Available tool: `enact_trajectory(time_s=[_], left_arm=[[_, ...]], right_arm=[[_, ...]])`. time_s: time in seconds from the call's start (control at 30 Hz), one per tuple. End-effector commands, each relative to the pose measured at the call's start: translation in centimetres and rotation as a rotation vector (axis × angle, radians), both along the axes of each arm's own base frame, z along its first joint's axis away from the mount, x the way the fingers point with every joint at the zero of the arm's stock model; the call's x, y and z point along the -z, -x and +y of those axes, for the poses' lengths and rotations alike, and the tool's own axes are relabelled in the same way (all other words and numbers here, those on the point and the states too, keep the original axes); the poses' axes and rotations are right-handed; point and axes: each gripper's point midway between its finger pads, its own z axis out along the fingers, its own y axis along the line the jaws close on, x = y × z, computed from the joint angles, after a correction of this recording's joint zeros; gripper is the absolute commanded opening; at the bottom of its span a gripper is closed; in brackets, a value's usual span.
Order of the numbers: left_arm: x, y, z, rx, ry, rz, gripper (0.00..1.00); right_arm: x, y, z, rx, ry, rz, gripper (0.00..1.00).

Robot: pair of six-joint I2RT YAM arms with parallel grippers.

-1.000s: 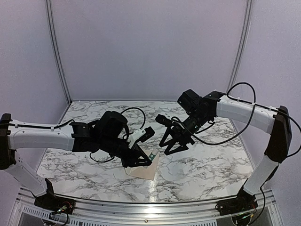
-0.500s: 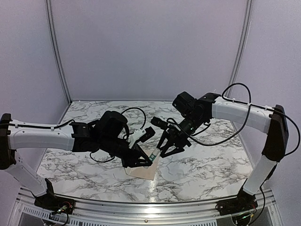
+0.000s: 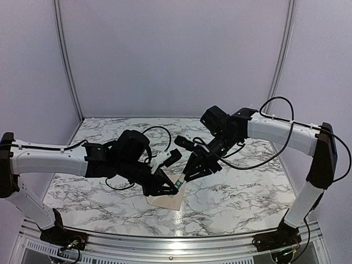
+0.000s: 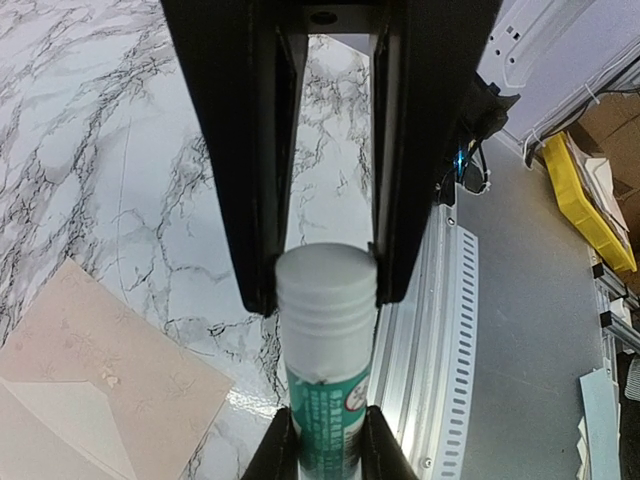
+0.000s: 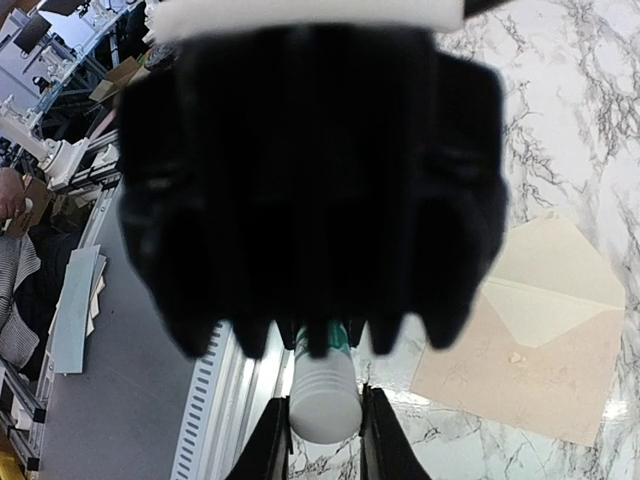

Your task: Place the letter into the envelope and seal it

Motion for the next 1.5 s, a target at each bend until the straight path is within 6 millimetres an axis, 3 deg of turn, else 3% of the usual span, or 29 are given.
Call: enact_trajectory(time_s=[0.0,0.3,0.33,0.4,0.47,0.83,0.97,1.13,1.4,1.47], left_arm=[[0.1,0.3,-0.3,0.018,0.006,0.000,0.01],[0.7,0.4,-0.1,0.023,-0.020,0.009,0.00],[0.7,0.4,-0.1,0.022,-0.021,0.010,0.00],[0.6,0.4,-0.1,0.021,-0.020,0.010,0.00],[0.5,0.3,-0.2,0.021,-0.020,0.007,0.00],[0.4,0.2,-0.5,0.023,-0.024,0.010,0.00],[0.3,0.1,-0.6,0.025,-0.022,0.007,0.00],[0.0,0.1,-0.7,0.028,-0.017,0.003,0.00],[0.5,0.2,-0.6,0.033,-0.028,0.012,0.00],[0.9,0.5,-0.6,0.045,-0.039,0.025,0.00]], right_arm=[[-0.7,-0.5,0.9,-0.002,-0.021,-0.026,0.13],[-1.0,-0.1,0.7,-0.026,-0.033,-0.028,0.00],[-1.0,-0.1,0.7,-0.026,-0.032,-0.022,0.01],[-1.1,0.0,0.8,-0.025,-0.035,-0.008,0.19],[-1.2,0.1,0.8,-0.024,-0.039,-0.002,0.26],[-1.0,0.2,1.0,-0.022,-0.041,0.007,0.31],[-0.6,0.3,1.1,-0.024,-0.032,0.009,0.25],[0.0,0.1,1.1,-0.016,-0.012,0.001,0.25],[0.1,0.2,0.9,-0.035,-0.004,-0.007,0.01],[-0.3,0.0,0.7,-0.063,-0.002,-0.063,0.00]])
